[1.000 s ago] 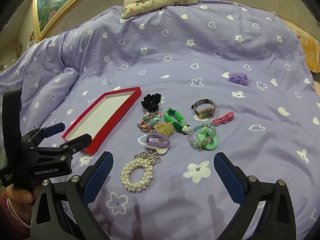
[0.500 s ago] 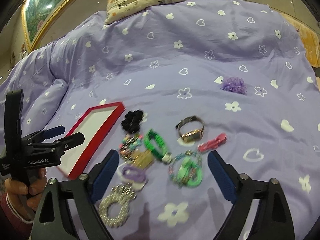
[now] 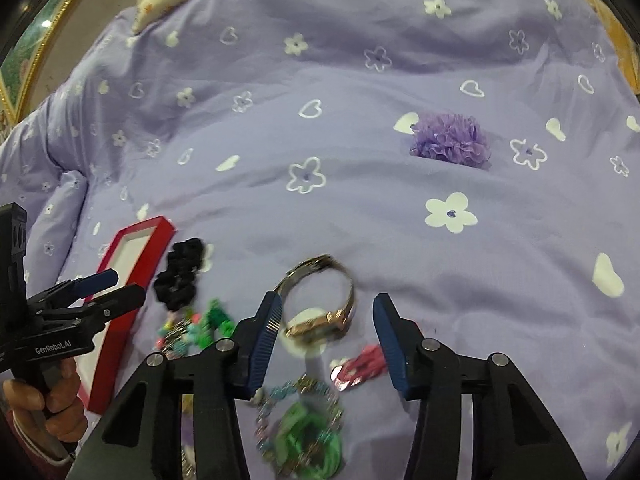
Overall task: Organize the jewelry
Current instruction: 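Grasp the black scrunchie with the left tool while the right tool grasps the gold watch, then carry scrunchie and watch into the red tray and open both tools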
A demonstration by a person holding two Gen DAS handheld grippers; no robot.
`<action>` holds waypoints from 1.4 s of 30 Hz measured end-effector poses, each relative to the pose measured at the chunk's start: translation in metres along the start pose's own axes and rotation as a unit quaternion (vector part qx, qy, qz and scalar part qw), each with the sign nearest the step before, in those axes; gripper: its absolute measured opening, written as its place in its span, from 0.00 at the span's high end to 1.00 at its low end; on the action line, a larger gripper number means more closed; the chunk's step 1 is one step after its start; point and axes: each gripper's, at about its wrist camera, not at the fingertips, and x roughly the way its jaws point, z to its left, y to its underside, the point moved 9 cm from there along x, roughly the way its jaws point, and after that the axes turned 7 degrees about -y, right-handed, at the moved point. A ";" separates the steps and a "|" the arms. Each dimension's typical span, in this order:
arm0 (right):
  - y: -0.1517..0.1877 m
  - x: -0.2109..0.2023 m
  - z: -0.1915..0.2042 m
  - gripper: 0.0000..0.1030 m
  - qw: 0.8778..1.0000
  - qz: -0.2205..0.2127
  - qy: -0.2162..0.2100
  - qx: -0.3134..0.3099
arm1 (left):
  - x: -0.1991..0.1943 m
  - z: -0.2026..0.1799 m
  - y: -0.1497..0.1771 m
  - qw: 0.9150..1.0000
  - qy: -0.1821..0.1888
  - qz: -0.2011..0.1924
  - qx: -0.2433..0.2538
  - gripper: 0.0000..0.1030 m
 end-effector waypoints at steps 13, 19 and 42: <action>-0.001 0.041 -0.010 0.98 0.998 0.048 0.029 -0.035 | 0.046 -0.007 0.003 0.999 0.006 0.048 0.017 0.83; -0.002 0.030 -0.002 0.99 0.999 0.028 0.011 -0.032 | 0.020 -0.003 0.001 0.999 0.028 0.022 0.006 0.87; 0.003 0.037 0.159 0.99 0.990 0.019 -0.113 -0.087 | -0.059 0.114 0.037 0.996 0.003 -0.027 -0.089 0.87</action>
